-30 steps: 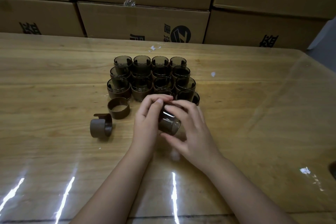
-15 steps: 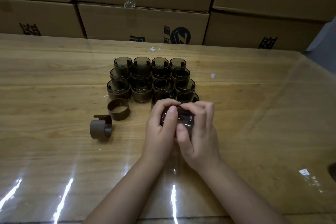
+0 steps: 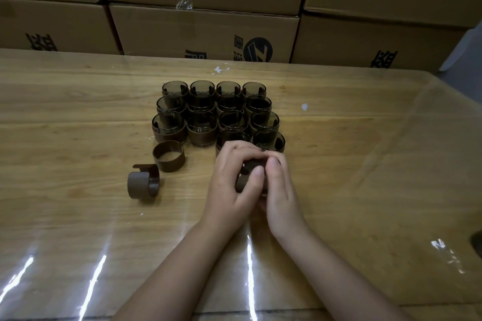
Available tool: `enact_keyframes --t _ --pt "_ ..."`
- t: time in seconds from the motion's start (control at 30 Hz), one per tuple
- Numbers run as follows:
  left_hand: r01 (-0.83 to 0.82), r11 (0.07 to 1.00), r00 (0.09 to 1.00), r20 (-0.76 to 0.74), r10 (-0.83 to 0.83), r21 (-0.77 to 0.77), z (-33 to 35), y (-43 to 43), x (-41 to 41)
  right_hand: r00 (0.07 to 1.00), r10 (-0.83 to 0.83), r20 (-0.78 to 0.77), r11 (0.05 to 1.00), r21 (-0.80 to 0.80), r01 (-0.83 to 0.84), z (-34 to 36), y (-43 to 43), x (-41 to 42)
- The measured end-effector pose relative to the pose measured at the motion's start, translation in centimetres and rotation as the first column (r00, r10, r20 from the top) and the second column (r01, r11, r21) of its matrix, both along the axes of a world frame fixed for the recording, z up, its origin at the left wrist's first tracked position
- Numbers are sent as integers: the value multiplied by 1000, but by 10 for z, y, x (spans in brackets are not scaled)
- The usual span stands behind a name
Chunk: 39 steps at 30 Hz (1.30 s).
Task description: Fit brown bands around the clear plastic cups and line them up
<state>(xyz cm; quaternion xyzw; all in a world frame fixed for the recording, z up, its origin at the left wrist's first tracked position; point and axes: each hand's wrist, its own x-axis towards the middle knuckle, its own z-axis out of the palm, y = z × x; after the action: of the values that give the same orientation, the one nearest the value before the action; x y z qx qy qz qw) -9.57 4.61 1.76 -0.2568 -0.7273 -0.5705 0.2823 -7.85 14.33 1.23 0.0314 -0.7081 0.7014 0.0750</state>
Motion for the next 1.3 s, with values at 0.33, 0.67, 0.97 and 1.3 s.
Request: enact_keyframes --t 0.33,0.67,0.97,1.3 --pt "22 683 608 533 -589 730 10 -3 -4 767 98 -634 699 592 400 1 6 -2" --pt "85 885 779 523 -346 458 8 11 1 933 -96 -346 981 127 148 5 -5 1" --pt "-16 997 998 62 20 -73 3 5 7 946 295 130 748 -648 -144 6 5 -6" --pt "28 983 963 258 -74 179 4 1 5 999 -17 -36 992 123 21 -2 1 -1"
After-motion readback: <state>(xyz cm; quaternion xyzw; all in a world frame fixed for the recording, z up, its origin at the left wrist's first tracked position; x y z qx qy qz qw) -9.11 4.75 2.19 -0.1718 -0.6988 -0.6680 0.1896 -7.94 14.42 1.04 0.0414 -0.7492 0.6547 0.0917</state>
